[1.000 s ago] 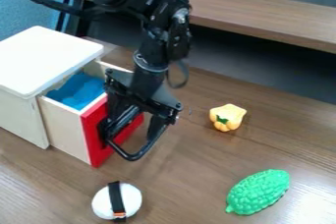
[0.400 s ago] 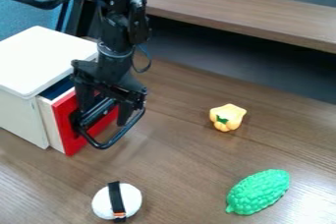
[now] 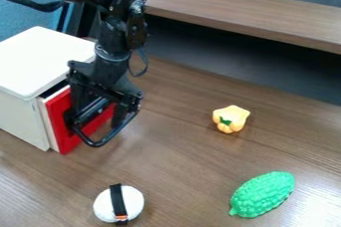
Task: Close the drawer
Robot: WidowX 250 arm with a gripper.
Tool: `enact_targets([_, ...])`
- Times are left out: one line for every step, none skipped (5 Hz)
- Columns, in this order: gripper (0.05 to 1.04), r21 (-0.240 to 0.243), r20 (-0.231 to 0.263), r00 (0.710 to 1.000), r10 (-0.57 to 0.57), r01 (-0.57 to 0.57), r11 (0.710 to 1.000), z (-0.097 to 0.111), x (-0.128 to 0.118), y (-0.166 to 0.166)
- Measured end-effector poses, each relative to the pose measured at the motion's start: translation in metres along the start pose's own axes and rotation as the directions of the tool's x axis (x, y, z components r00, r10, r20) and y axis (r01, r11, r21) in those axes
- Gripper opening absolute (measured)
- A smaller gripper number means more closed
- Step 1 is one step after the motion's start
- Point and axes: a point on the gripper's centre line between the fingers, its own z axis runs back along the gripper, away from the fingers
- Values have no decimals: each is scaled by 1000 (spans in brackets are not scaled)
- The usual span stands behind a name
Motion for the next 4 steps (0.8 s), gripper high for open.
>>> enact_targets([999,25,-4,1000,16,-16,1000,-6,6,10])
enact_targets([999,52,-5,1000,22,-22,998,-8,9,17])
enact_targets([999,58,-4,1000,25,-25,998,-9,9,20])
enact_targets([999,49,-4,1000,24,-24,999,-9,9,18])
